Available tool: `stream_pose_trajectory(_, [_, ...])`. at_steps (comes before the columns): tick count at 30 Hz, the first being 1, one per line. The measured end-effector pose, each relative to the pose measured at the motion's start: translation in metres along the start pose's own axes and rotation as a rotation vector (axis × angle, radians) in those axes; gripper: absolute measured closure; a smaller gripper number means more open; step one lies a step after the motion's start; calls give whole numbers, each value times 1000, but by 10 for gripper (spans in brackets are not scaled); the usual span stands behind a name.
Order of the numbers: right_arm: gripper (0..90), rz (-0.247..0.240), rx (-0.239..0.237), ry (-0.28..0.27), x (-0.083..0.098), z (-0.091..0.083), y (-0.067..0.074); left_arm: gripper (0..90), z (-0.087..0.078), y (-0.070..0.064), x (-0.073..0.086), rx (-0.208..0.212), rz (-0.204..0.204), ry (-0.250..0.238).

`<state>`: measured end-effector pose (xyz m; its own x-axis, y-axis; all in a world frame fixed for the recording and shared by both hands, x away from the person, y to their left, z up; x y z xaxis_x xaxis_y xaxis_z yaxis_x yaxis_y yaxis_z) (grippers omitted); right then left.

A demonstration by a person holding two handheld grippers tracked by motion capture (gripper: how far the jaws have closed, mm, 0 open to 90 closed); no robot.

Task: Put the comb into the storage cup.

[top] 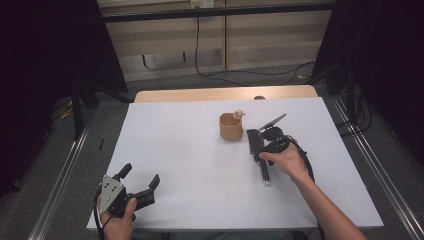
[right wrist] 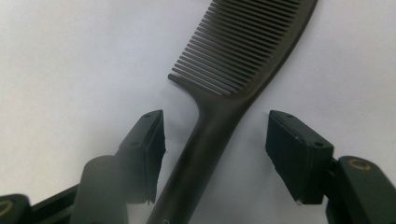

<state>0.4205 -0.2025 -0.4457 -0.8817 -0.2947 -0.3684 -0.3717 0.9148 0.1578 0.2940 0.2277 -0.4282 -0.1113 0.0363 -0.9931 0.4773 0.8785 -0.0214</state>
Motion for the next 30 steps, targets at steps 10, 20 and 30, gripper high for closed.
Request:
stream_pose_trajectory(10, [488, -4, 25, 17, 3, -2, 3, 26, 0, 0, 0, 0, 0, -1])
stream_pose_trajectory(20, [623, -1, 85, 20, 2, -1, 4, 26, 0, -1, 0, -2, 0, -3])
stream_pose_trajectory(30, [710, 59, 84, 5, 2, -2, -2, 26, 1, -1, 0, -1, 0, -2])
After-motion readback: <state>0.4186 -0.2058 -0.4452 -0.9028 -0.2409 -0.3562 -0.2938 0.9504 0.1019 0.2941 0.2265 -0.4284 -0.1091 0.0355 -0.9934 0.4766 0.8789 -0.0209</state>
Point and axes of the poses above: each handheld gripper's, and its own axes: z roughly forward along the jaws, x roughly out of its underside, y roughly to its left, the point moved 2 cm from there along z, roughly forward along the jaws, and after that the axes turned 2 degrees about -y, right-handed, at the moved point
